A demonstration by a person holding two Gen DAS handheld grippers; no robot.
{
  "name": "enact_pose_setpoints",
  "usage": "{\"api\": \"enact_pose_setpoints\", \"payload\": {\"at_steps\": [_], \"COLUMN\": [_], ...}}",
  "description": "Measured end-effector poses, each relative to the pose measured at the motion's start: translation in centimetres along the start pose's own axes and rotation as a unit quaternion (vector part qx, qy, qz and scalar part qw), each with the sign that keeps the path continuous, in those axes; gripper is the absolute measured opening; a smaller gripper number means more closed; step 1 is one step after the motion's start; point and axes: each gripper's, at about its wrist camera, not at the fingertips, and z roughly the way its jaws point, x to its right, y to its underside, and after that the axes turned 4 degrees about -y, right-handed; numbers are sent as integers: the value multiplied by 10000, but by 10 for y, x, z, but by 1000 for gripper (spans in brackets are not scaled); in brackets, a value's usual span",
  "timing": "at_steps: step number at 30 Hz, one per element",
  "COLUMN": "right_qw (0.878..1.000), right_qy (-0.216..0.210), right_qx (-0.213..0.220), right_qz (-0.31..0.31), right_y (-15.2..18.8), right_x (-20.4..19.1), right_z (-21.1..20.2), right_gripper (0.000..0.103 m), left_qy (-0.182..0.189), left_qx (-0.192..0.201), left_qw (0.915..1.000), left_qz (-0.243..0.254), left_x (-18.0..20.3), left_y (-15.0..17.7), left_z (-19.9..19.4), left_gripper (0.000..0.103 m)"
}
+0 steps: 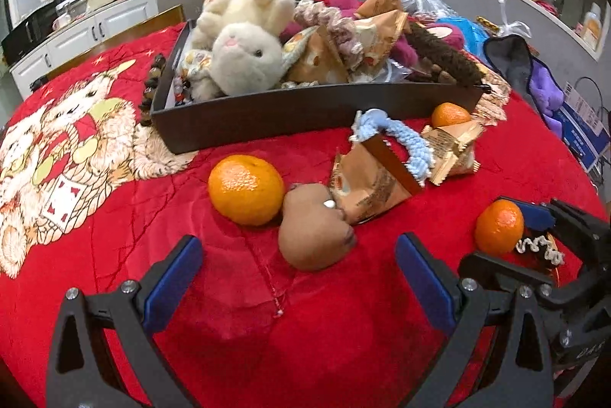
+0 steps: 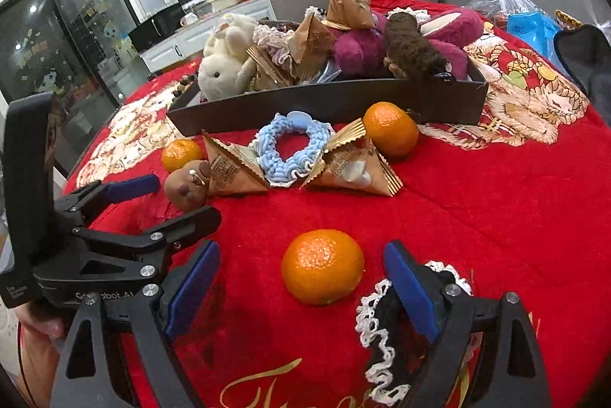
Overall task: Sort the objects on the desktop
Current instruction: 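Grasp the brown gourd-shaped toy with the left tool while the right tool grasps an orange, then lift the gourd toy with the left tool while the right tool lifts the orange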
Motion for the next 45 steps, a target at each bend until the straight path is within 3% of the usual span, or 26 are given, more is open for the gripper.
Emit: {"api": "enact_pose_setpoints", "payload": {"at_steps": [9,10,15,19,21,45], "right_qw": [9999,9999,9990,9990,9993,9997], "right_qy": [53,64,424,418,343,104], "right_qx": [55,62,91,109,116,188], "right_qz": [-68,-63,-102,-96,-97,-82], "right_y": [0,1,2,3,3,7], "right_x": [0,0,1,3,4,4], "right_z": [4,3,1,-1,-2,-8], "right_gripper": [87,86,56,44,39,39], "left_qy": [-413,-400,-367,-294,-271,-267], "left_qx": [-102,-77,103,177,187,400], "left_qw": [9991,9992,9993,9994,9994,9985], "left_qz": [19,62,58,-79,-117,-269], "left_x": [1,3,3,-1,-2,-3], "left_y": [2,2,7,11,13,24], "left_z": [5,4,-5,-12,-15,-40], "left_gripper": [96,90,57,35,33,33]}}
